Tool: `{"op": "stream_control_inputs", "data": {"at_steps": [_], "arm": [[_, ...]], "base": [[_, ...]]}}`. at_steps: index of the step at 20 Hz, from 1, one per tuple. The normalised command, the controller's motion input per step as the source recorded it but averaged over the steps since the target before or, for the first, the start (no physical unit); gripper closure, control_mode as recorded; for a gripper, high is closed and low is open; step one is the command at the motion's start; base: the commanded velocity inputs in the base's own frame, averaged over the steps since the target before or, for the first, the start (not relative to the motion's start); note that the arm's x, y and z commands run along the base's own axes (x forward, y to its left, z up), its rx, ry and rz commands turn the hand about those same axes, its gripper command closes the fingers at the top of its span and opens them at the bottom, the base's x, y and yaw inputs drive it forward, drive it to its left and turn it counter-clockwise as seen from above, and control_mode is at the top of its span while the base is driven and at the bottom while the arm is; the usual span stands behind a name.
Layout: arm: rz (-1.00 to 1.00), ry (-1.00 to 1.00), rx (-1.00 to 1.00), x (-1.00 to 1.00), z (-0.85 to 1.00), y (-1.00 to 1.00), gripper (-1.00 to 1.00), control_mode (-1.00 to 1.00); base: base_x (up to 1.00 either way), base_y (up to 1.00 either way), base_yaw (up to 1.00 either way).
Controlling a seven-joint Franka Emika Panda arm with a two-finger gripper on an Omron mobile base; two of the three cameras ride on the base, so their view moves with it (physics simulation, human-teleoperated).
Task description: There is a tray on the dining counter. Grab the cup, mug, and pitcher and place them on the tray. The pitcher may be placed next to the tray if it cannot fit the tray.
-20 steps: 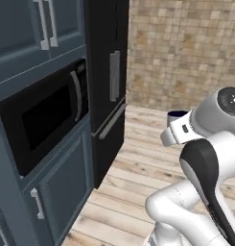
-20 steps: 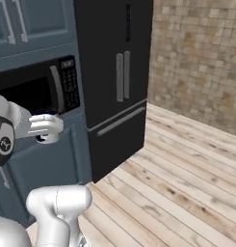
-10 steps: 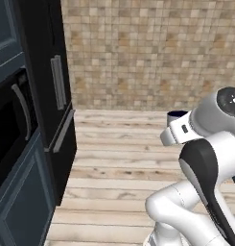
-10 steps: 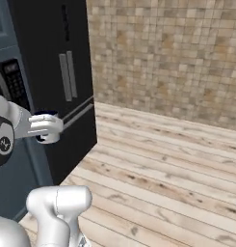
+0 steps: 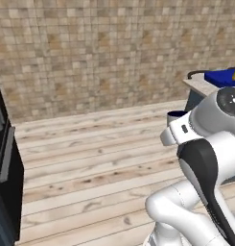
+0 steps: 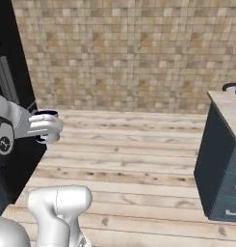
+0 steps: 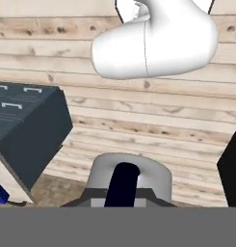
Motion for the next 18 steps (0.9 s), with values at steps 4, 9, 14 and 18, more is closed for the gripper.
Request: {"op": "stream_control_inputs", "data": {"at_steps": [4, 9, 14, 18], "arm": [[0.00, 0.00, 0.00, 0.00, 0.00, 0.00, 1.00, 1.00], [0.00, 0.00, 0.00, 0.00, 0.00, 0.00, 1.00, 1.00], [0.00, 0.00, 0.00, 0.00, 0.00, 0.00, 1.00, 1.00], [0.00, 0.00, 0.00, 0.00, 0.00, 0.00, 1.00, 1.00]], "base": [[0.28, 0.06, -0.57], [0.39, 0.25, -0.53], [0.31, 0.67, -0.47], [0.33, 0.79, -0.35]]}}
